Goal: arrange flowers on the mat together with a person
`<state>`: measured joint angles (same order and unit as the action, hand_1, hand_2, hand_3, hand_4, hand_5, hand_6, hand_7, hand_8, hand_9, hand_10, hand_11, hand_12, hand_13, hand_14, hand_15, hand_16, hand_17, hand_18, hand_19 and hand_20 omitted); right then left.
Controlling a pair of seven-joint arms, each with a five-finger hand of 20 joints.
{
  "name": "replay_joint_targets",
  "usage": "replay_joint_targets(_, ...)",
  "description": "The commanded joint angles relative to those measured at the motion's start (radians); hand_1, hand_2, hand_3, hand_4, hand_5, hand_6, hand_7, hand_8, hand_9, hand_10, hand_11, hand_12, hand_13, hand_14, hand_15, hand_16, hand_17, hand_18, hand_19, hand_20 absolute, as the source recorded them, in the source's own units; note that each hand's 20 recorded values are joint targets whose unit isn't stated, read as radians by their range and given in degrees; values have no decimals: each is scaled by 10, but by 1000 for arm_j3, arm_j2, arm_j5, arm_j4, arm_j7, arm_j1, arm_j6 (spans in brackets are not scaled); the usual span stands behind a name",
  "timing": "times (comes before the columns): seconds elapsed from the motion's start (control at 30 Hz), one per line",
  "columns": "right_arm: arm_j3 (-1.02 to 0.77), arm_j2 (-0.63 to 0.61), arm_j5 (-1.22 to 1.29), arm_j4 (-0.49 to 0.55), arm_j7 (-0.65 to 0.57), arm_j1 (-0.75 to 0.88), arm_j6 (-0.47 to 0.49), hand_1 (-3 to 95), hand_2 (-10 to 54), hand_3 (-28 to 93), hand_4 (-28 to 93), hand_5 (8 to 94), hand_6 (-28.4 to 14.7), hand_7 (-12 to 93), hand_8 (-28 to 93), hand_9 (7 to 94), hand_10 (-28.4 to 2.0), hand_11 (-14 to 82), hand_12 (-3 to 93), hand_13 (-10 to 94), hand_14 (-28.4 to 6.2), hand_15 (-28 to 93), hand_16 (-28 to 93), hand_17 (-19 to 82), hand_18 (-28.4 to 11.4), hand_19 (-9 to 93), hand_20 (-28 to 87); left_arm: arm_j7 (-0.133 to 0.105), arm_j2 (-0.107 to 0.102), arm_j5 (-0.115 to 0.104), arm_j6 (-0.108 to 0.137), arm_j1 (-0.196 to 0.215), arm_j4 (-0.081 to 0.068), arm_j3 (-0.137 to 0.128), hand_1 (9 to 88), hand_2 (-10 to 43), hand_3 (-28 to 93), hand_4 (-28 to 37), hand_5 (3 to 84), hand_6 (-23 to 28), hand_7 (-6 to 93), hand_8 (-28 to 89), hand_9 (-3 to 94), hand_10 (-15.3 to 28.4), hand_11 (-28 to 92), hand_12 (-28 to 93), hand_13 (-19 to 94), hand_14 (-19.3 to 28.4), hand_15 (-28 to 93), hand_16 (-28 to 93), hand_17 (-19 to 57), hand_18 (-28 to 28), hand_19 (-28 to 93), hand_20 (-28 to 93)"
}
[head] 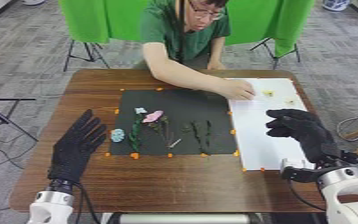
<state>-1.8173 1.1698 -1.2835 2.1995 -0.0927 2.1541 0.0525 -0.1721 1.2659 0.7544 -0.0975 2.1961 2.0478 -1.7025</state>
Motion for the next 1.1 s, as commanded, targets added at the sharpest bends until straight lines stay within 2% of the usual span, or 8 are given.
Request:
replay_joint_targets(0.03,13,4,-29,-5,-5,-11,-16,240,64,875,-213,554,-38,260,-137,584,-160,284,231,491,-139,535,173,190,-202,648,356,1,11,-4,6,4,-7,2,265,15,716,-253,310,26,137,-85,258,111,134,144,211,145,192,28,-118,222,434,85)
replay_joint_targets(0.17,7,7,-30,-4,-3,-7,-5,241,65,874,-213,551,-39,259,-137,582,-160,284,232,492,-141,544,175,198,-200,689,379,3,11,-3,1,4,-6,-1,265,15,716,-253,311,26,137,-85,258,110,135,144,211,145,191,28,-118,222,434,85)
replay_joint_targets(0.33,3,10,-26,-2,-9,0,-4,240,66,873,-212,550,-39,260,-137,582,-160,284,231,492,-142,548,173,198,-201,690,384,11,16,-3,1,5,-6,0,264,15,717,-253,311,25,139,-85,259,110,135,144,211,145,192,28,-118,222,434,85)
replay_joint_targets(0.43,3,6,-20,-1,-8,6,-18,237,75,873,-211,544,-41,257,-137,579,-161,285,232,492,-142,548,173,196,-202,682,380,21,20,1,-13,-3,-10,1,264,15,716,-253,311,26,139,-86,259,110,135,144,211,146,191,28,-118,222,434,85)
replay_joint_targets(0.63,-4,5,-26,1,-11,14,-12,236,76,874,-210,532,-43,253,-135,574,-161,284,232,490,-141,548,172,193,-202,675,377,19,12,0,-13,-8,-12,3,264,16,716,-254,311,26,137,-85,259,111,134,143,211,145,191,28,-118,221,434,84)
replay_joint_targets(1.1,-13,11,-31,-1,-10,17,16,233,77,873,-209,530,-43,251,-133,569,-162,282,231,488,-142,547,170,193,-202,673,375,24,10,2,-20,-14,-17,0,265,16,716,-254,311,26,136,-85,260,111,134,144,210,146,193,28,-118,221,434,84)
